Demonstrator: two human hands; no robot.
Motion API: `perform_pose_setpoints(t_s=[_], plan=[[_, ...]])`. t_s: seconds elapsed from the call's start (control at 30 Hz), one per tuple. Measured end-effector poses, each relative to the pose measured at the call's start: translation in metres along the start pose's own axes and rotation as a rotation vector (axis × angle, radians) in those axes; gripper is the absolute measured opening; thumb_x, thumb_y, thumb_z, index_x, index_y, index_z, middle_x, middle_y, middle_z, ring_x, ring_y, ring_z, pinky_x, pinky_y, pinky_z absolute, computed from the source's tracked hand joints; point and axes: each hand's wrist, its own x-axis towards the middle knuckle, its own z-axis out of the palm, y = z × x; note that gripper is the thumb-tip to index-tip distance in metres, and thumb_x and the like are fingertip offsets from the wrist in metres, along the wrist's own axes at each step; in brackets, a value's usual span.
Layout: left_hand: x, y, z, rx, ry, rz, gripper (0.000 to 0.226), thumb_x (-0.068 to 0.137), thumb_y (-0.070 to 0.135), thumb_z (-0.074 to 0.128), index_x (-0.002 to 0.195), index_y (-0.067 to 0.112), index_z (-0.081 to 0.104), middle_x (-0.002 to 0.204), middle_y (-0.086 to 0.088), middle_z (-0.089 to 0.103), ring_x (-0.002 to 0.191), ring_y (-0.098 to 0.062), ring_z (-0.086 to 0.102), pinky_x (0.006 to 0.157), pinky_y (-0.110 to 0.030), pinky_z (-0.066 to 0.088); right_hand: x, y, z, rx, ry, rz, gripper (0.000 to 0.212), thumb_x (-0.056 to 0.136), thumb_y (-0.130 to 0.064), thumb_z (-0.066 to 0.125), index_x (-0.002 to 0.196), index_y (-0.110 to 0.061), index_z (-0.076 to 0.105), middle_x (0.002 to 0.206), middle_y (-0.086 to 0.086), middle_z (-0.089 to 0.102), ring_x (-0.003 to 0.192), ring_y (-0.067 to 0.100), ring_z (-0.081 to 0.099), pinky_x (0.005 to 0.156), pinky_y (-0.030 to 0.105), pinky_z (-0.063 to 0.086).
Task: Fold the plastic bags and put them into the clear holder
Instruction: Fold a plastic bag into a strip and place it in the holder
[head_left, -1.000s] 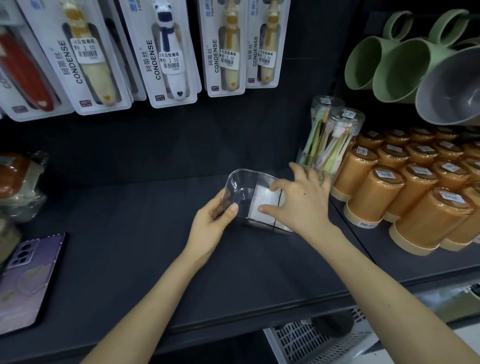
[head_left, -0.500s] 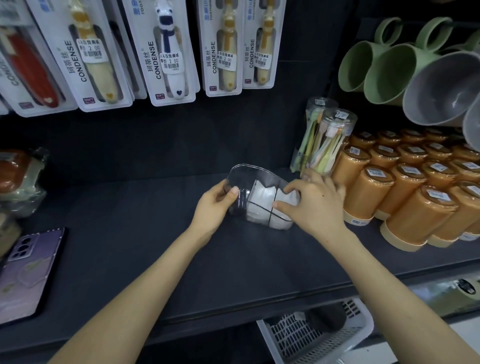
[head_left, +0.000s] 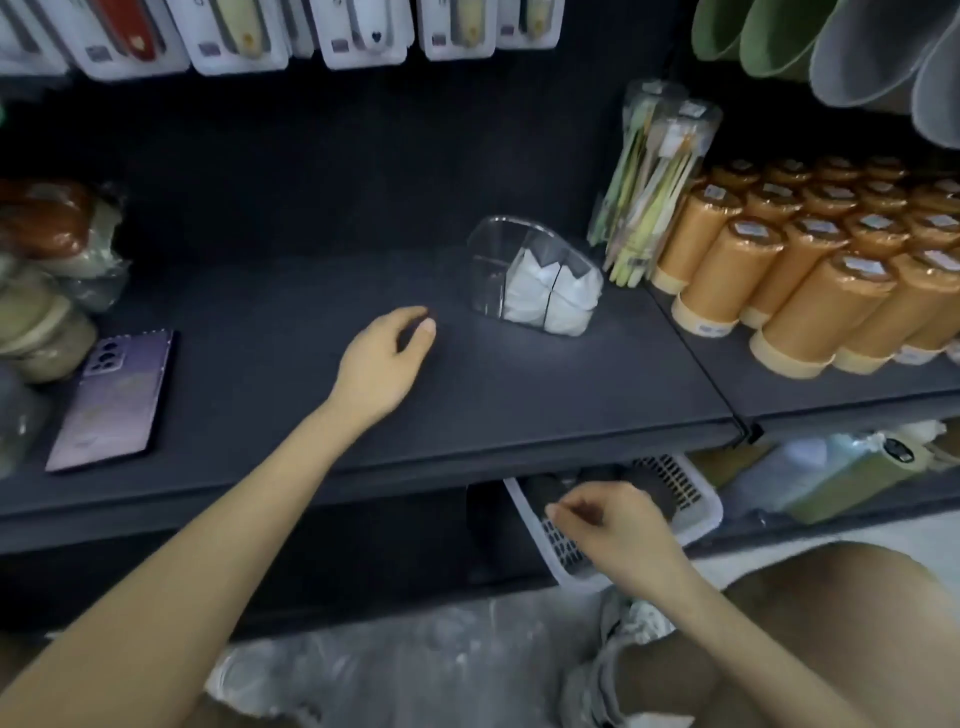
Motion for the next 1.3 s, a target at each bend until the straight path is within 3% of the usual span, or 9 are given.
perform_pose_setpoints(t_s=[0.23, 0.33, 0.43, 0.63, 0.73, 0.8, 0.97, 1.1, 1.3], plan=[[-0.101, -0.086, -0.025, 0.564, 0.155, 0.118, 0.059, 0.097, 0.047, 0.028, 0.129, 0.009, 0.060, 0.137, -0.018, 0.053, 0.131, -0.040, 0.045, 0.111, -0.054, 0.028, 0.000, 0.063, 0.131, -0.153, -0.548, 0.237, 0.045, 0.090, -0.041, 0.052, 0.099, 0.001, 0.067, 0.104, 0.017, 0.067, 0.100, 0.028, 0.062, 0.075, 0.030, 0.043], [-0.111, -0.100, -0.024, 0.679, 0.289, 0.167, 0.050, 0.102, 0.035, 0.027, 0.129, 0.010, 0.061, 0.134, -0.016, 0.056, 0.129, -0.039, 0.048, 0.108, -0.053, 0.033, 0.006, 0.094, 0.177, -0.198, -0.556, 0.426, 0.058, 0.095, -0.043, 0.052, 0.141, -0.008, 0.042, 0.143, 0.008, 0.047, 0.127, 0.024, 0.049, 0.100, 0.029, 0.040], [-0.108, -0.107, -0.013, 0.711, 0.423, 0.224, 0.044, 0.102, 0.026, 0.030, 0.125, 0.013, 0.065, 0.129, -0.013, 0.062, 0.124, -0.037, 0.054, 0.103, -0.048, 0.041, 0.011, 0.124, 0.222, -0.162, -0.398, 0.610, 0.078, 0.091, -0.048, 0.057, 0.149, -0.007, 0.024, 0.148, 0.011, 0.040, 0.131, 0.029, 0.045, 0.104, 0.036, 0.040], [-0.101, -0.114, -0.009, 0.760, 0.543, 0.304, 0.045, 0.101, 0.026, 0.028, 0.121, 0.017, 0.068, 0.124, -0.010, 0.065, 0.119, -0.033, 0.058, 0.099, -0.043, 0.045, 0.015, 0.151, 0.274, 0.027, -0.234, 0.746, 0.071, 0.081, -0.039, 0.073, 0.138, -0.008, 0.045, 0.135, 0.014, 0.054, 0.120, 0.032, 0.054, 0.097, 0.038, 0.046], [-0.100, -0.116, -0.008, 0.762, 0.551, 0.314, 0.049, 0.102, 0.029, 0.024, 0.121, 0.017, 0.068, 0.124, -0.009, 0.065, 0.118, -0.033, 0.059, 0.099, -0.042, 0.045, 0.016, 0.150, 0.276, -0.100, -0.273, 0.655, 0.008, 0.080, -0.027, 0.065, 0.080, -0.019, 0.067, 0.099, 0.010, 0.072, 0.093, 0.030, 0.067, 0.085, 0.036, 0.054], [-0.100, -0.115, -0.009, 0.756, 0.538, 0.293, 0.048, 0.101, 0.028, 0.025, 0.121, 0.017, 0.068, 0.124, -0.009, 0.066, 0.118, -0.033, 0.059, 0.098, -0.042, 0.045, 0.014, 0.129, 0.258, -0.164, -0.307, 0.537, 0.025, 0.078, -0.027, 0.063, 0.055, -0.018, 0.055, 0.077, 0.005, 0.070, 0.085, 0.028, 0.068, 0.081, 0.032, 0.054], [-0.105, -0.106, -0.014, 0.694, 0.463, 0.215, 0.040, 0.098, 0.028, 0.037, 0.121, 0.016, 0.068, 0.127, -0.010, 0.063, 0.122, -0.033, 0.056, 0.100, -0.042, 0.039, 0.004, 0.039, 0.166, -0.113, -0.420, 0.152, 0.039, 0.080, -0.035, 0.072, 0.054, -0.010, 0.057, 0.056, 0.006, 0.058, 0.056, 0.010, 0.054, 0.057, 0.026, 0.039], [-0.123, -0.065, -0.029, 0.133, 0.339, 0.184, 0.043, 0.092, 0.042, 0.044, 0.111, 0.014, 0.071, 0.124, 0.000, 0.063, 0.119, -0.017, 0.055, 0.103, -0.032, 0.038, -0.009, -0.033, 0.077, 0.204, -0.422, -0.021, 0.042, 0.080, -0.033, 0.076, 0.053, -0.016, 0.049, 0.049, -0.008, 0.043, 0.050, 0.004, 0.040, 0.053, 0.019, 0.032], [-0.146, 0.009, -0.035, -0.320, -0.147, 0.109, 0.049, 0.075, 0.068, 0.051, 0.117, 0.043, 0.058, 0.116, 0.023, 0.063, 0.110, 0.007, 0.056, 0.093, -0.016, 0.044, -0.001, -0.105, -0.013, 0.637, -0.310, -0.097, 0.038, 0.078, -0.038, 0.068, 0.062, -0.007, 0.051, 0.062, 0.011, 0.050, 0.057, 0.016, 0.050, 0.054, 0.019, 0.042]])
